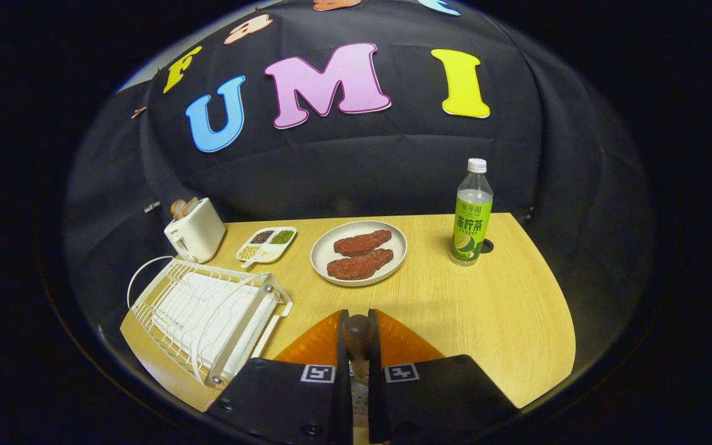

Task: Take the plate from the dish rack, then take the spoon from the basket and place it into the plate.

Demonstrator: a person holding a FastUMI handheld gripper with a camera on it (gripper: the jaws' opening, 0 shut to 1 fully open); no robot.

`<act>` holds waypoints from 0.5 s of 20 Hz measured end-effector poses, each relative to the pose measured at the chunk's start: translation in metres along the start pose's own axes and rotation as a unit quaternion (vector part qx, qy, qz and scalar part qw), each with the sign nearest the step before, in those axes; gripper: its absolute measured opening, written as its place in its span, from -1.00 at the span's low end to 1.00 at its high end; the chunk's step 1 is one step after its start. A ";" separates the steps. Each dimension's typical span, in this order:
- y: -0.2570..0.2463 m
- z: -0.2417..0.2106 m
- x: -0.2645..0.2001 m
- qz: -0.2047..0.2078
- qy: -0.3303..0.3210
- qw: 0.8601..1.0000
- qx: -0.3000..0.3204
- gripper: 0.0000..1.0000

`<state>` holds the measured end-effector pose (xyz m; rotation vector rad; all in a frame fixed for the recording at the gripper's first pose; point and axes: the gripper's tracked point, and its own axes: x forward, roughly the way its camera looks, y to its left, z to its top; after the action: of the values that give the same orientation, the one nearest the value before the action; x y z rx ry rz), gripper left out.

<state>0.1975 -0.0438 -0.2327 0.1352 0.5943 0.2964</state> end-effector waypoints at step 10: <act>0.033 0.062 -0.080 -0.011 -0.049 0.999 -0.007 -0.72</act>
<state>0.1619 -0.0406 -0.1325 0.1279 0.4971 0.2706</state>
